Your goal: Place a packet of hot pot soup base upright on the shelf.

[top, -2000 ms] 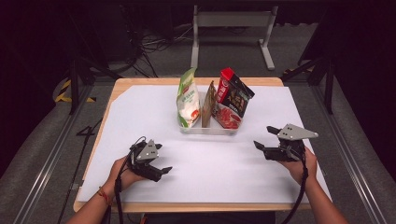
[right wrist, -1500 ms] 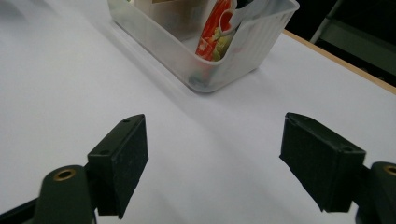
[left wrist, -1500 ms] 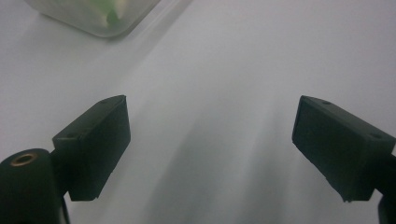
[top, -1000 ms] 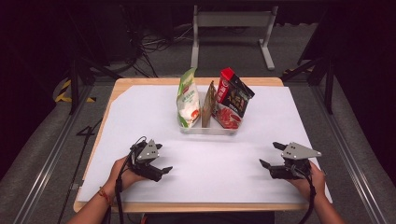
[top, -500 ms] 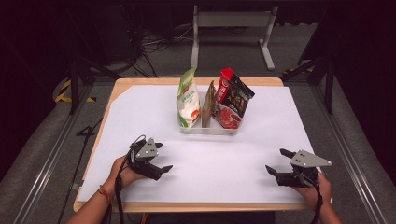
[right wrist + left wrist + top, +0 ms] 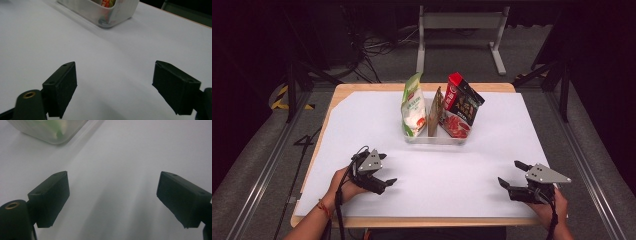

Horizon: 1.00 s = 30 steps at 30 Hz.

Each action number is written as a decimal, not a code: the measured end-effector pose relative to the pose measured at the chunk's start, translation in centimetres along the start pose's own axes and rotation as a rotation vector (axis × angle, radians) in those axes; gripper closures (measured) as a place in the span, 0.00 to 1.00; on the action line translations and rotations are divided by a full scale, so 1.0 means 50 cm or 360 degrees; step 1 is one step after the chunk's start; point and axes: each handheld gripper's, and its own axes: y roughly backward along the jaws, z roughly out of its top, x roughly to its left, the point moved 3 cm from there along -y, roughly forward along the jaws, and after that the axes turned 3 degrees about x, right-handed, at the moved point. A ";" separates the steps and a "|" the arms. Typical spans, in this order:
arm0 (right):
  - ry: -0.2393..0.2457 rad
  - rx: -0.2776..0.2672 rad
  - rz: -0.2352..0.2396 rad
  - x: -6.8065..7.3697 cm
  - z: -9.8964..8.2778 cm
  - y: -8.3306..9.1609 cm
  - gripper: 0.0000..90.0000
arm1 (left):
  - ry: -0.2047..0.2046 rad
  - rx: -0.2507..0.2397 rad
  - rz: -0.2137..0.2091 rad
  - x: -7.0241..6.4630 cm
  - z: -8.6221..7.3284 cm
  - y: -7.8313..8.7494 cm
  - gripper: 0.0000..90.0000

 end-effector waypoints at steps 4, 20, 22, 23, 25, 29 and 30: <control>0.0004 0.0005 -0.0013 0.000 0.000 0.001 0.22 | -0.0003 -0.0012 0.0004 0.001 -0.001 0.004 0.13; 0.0011 0.0038 -0.0006 0.006 0.000 -0.004 0.22 | -0.0014 0.0010 0.0002 0.002 0.001 -0.003 0.13; 0.0010 0.0045 -0.0010 0.006 -0.001 -0.006 0.22 | -0.0012 0.0009 -0.0001 0.002 0.001 -0.003 0.13; 0.0012 0.0049 -0.0012 0.007 -0.001 -0.006 0.22 | -0.0013 0.0012 0.0002 0.002 0.001 -0.003 0.13; 0.0018 0.0055 -0.0011 0.008 -0.001 -0.006 0.22 | -0.0011 0.0017 0.0005 0.003 0.001 -0.004 0.13; 0.0018 0.0058 -0.0017 0.008 -0.002 -0.007 0.22 | -0.0022 0.0024 -0.0003 0.003 0.002 -0.007 0.13; 0.0018 0.0054 -0.0020 0.008 -0.002 -0.006 0.22 | -0.0022 0.0025 -0.0003 0.003 0.003 -0.007 0.13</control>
